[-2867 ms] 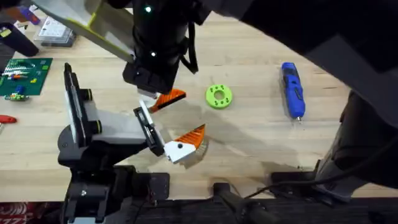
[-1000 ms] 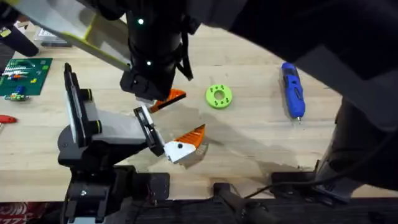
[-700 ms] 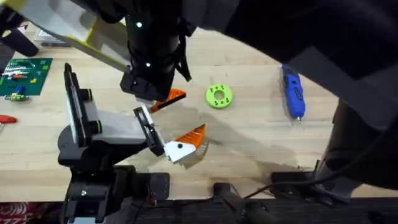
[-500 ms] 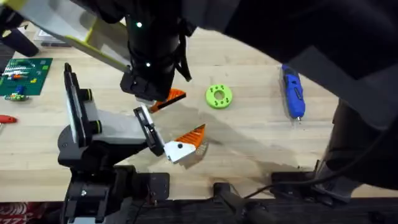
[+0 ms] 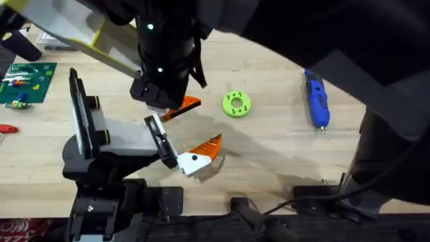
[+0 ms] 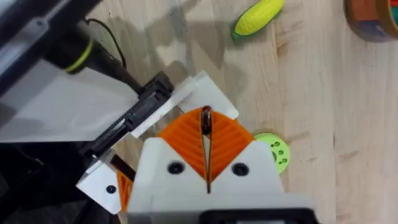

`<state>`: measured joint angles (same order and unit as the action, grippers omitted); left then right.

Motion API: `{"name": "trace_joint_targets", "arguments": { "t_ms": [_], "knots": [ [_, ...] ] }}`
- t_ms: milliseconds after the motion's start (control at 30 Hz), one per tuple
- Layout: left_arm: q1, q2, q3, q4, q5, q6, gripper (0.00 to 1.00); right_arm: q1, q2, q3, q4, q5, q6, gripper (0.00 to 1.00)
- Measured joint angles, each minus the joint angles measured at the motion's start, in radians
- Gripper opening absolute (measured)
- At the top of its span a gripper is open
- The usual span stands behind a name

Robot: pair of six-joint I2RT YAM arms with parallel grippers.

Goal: Pick up the gripper from the table and insert it into the empty holder that is missing its gripper. Then pick up a screw, insert it into the mounting hole, and use the screwdriver to tighten it. Finally, clean up the table by picking up the vegetable and placing it into the bucket.

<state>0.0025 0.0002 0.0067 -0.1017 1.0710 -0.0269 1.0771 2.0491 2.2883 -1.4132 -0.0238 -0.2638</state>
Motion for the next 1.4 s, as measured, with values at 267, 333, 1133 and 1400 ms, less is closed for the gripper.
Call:
{"name": "trace_joint_targets", "arguments": {
  "t_ms": [267, 333, 1133, 1400],
  "knots": [
    [0.000, 0.000, 0.000, 0.000, 0.000, 0.000, 0.990, 0.000, 0.019, 0.000, 0.000, 0.000, 0.000, 0.010],
    [0.000, 0.000, 0.000, 0.000, -0.001, -0.003, 0.990, 0.000, 0.030, 0.000, 0.000, 0.000, 0.000, 0.011],
    [0.000, 0.000, 0.000, 0.000, 0.000, -0.004, 0.990, -0.001, 0.043, 0.000, 0.027, 0.000, -0.003, 0.010],
    [0.000, 0.000, 0.000, 0.000, 0.000, -0.004, 0.990, -0.004, 0.043, 0.000, 0.029, 0.000, -0.007, 0.011]
  ]
}}
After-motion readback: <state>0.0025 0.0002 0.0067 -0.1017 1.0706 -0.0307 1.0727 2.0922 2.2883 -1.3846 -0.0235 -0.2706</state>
